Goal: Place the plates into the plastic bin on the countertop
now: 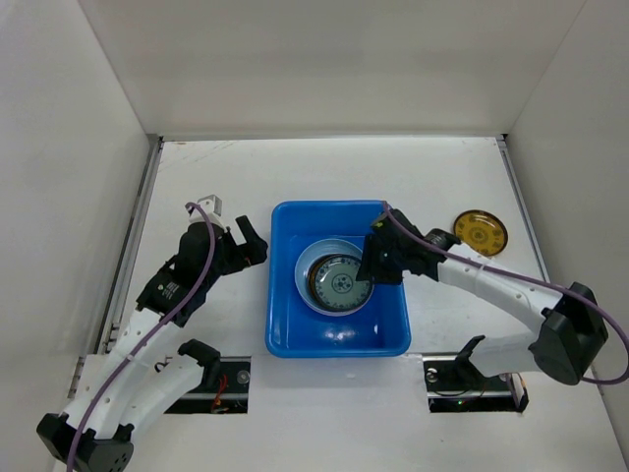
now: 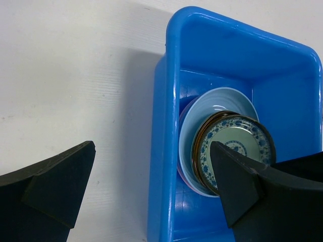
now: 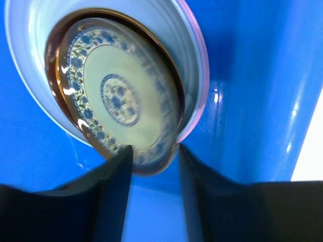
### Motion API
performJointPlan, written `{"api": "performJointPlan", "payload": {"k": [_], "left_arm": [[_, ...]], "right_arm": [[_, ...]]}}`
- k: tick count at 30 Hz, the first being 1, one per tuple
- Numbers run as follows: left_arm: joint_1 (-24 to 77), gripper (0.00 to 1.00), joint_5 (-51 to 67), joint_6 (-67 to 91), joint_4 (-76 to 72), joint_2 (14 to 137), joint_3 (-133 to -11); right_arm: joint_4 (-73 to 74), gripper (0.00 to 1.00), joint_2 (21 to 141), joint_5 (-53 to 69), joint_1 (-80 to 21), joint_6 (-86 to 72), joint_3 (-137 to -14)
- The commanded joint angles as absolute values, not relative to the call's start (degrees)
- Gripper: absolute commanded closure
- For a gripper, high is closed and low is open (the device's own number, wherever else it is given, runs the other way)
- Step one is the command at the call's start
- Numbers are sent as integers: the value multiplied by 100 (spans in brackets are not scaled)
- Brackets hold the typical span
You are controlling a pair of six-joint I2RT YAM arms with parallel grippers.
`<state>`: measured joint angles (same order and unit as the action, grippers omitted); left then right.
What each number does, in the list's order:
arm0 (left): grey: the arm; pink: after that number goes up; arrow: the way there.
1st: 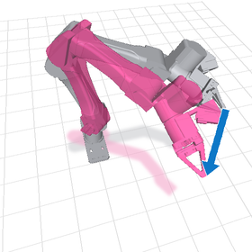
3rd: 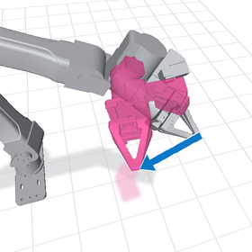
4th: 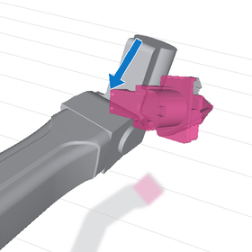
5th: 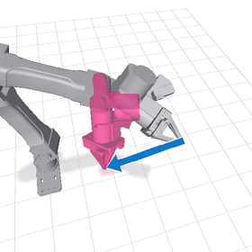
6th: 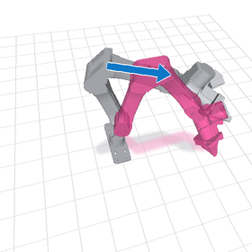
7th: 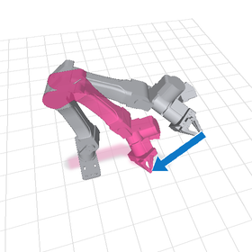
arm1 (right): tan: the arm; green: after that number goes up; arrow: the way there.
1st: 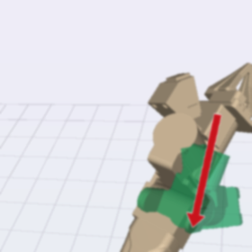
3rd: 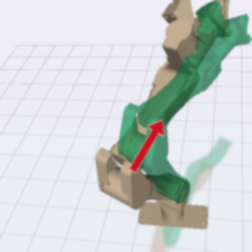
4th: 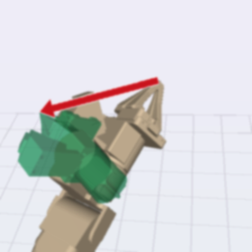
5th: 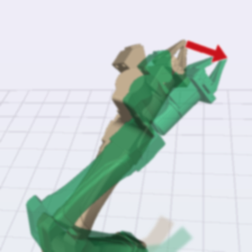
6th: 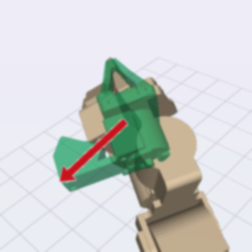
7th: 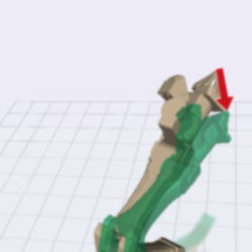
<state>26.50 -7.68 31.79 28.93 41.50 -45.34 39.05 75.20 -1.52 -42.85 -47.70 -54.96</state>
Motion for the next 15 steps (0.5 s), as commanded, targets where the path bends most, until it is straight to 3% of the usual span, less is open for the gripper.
{"api": "performJointPlan", "payload": {"k": [1,9,15], "left_arm": [[2615,0,-738,3173,2742,4122,-4482],[2623,0,-738,3217,2707,4122,-4421],[2676,0,-738,3208,2751,4192,-4430]], "right_arm": [[3945,44,7550,-343,-4425,-4676,-6063],[4843,29,7401,-1142,-4470,-4596,-7540],[3887,28,6558,-1644,-2645,-5290,-6744]]}}
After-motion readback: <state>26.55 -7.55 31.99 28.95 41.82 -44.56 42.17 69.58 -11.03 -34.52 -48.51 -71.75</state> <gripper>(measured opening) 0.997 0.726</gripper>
